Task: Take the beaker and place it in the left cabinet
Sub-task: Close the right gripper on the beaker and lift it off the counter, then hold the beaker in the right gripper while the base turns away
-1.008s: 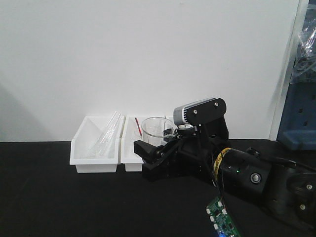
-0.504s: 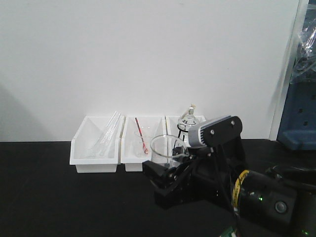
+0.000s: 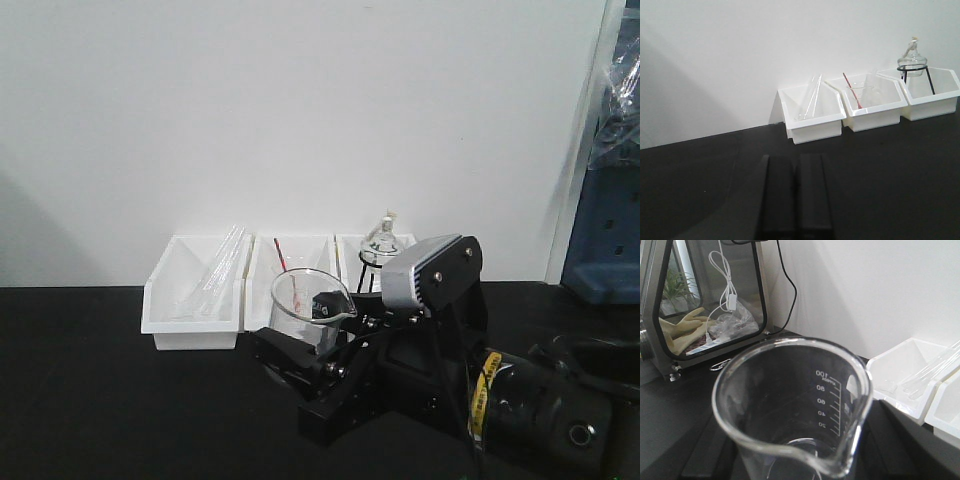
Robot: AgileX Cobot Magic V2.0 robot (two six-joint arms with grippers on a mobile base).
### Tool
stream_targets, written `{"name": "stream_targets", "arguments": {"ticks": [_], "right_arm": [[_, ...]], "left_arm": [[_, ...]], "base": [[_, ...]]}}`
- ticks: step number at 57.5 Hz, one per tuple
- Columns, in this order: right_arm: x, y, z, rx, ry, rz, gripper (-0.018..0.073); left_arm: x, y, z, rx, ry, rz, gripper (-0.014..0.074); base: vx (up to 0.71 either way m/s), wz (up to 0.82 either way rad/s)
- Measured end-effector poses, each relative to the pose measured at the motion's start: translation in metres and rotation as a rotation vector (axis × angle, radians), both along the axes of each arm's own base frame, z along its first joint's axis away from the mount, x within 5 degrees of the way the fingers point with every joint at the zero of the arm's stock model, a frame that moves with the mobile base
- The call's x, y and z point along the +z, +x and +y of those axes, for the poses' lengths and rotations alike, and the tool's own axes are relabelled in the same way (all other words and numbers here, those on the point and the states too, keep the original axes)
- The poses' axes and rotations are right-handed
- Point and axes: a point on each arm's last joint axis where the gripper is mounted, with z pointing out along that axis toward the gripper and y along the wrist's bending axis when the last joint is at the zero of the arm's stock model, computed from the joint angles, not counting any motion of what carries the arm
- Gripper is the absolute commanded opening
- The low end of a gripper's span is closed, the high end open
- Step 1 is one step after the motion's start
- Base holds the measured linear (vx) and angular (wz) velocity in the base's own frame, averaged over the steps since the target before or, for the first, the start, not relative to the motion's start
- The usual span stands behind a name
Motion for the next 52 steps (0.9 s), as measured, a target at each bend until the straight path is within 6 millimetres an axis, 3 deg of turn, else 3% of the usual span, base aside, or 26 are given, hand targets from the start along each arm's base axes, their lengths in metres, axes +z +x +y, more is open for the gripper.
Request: {"name": "stream_targets", "arguments": {"ticks": [52], "right_arm": [[0.0001, -0.0001, 0.0001, 0.002, 0.001, -0.001, 0.0028]], "left_arm": [[0.0000, 0.0000, 0.0000, 0.000, 0.000, 0.000, 0.0001]], "base": [[-0.02, 0.02]]}}
